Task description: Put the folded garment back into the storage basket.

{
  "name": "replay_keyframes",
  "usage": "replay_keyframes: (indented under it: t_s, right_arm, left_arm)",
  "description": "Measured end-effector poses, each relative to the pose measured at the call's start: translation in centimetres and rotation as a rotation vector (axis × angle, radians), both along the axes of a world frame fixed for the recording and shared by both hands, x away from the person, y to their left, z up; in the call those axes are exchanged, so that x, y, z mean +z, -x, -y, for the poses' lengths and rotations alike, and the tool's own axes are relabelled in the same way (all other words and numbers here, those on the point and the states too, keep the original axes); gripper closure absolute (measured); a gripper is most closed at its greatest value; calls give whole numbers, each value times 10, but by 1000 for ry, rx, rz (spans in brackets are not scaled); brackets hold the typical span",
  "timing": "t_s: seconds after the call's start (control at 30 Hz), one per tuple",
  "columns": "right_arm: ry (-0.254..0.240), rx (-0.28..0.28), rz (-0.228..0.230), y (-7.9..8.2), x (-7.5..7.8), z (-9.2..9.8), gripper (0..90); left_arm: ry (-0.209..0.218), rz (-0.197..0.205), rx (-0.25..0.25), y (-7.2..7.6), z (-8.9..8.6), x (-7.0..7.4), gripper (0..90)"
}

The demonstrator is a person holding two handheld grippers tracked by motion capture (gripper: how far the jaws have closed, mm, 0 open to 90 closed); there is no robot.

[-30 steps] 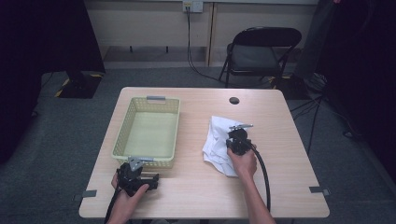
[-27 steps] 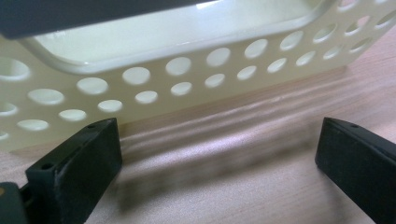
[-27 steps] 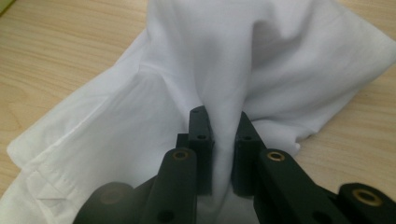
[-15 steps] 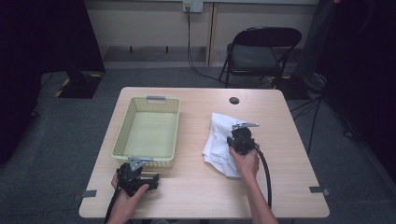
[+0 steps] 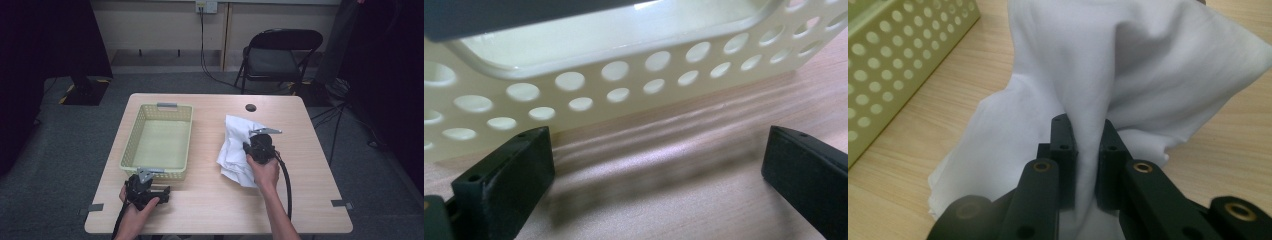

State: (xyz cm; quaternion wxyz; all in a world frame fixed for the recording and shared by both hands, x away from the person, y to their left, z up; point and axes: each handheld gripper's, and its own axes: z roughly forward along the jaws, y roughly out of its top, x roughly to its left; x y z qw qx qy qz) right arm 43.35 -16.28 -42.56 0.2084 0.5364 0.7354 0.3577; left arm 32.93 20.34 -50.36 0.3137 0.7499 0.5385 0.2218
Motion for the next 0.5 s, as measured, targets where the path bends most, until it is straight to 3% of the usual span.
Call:
replay_keyframes:
  t_s: [0.5]
  right_arm:
    - [-17,20,29,7,15,-5,819]
  left_arm:
    - [0,0,0,0,0,0,0]
